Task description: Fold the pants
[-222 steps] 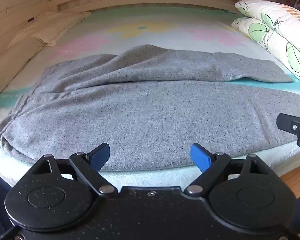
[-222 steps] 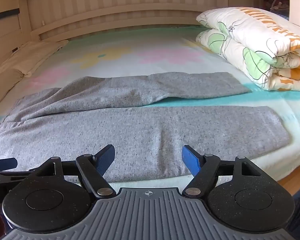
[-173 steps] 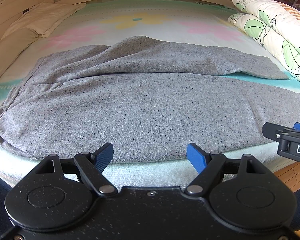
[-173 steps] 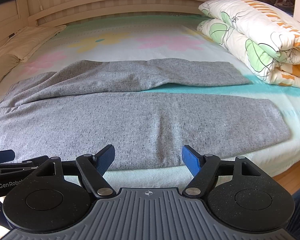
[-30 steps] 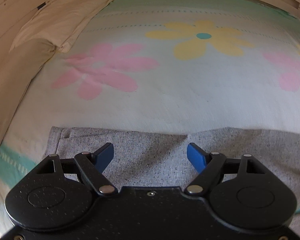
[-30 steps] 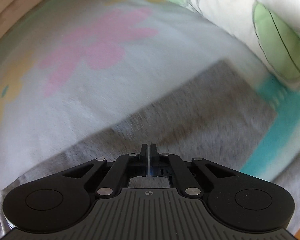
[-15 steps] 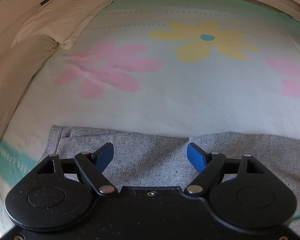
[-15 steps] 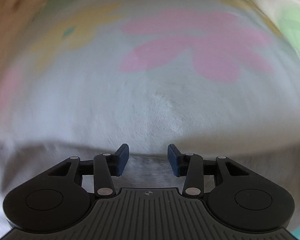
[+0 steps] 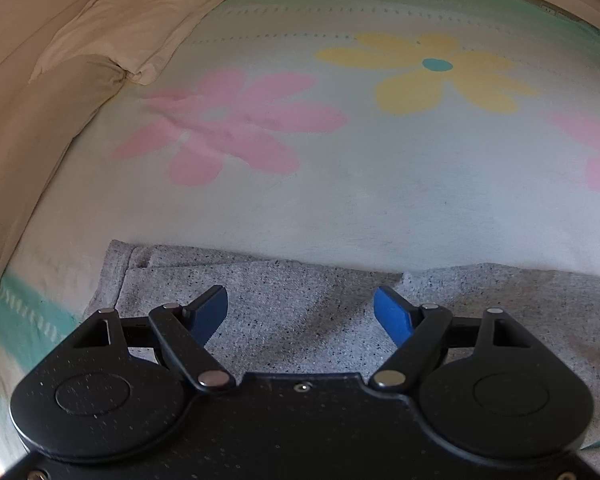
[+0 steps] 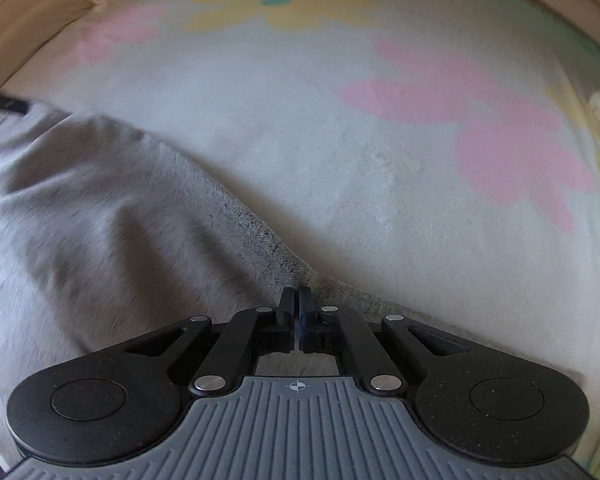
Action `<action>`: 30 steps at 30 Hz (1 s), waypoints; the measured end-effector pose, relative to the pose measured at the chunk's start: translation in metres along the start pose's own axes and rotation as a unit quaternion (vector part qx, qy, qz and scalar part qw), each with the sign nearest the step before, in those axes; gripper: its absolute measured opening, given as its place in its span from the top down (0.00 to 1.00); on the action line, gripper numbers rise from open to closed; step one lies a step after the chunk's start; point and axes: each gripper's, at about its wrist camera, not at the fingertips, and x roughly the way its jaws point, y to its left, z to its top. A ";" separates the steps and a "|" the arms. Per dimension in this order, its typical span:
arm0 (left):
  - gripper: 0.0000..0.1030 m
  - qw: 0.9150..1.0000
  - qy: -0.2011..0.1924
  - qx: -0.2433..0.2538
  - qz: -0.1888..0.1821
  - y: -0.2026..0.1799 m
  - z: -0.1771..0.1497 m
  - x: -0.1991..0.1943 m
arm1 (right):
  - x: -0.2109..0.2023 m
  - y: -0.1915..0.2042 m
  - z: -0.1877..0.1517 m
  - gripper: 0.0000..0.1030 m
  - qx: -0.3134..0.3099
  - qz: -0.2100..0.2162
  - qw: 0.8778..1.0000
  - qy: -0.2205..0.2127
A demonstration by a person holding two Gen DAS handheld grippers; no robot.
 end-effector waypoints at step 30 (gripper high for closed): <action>0.61 0.993 0.096 -0.064 0.029 -0.001 0.029 0.082 | -0.069 -0.027 -0.084 0.97 0.198 -0.010 0.974 -0.113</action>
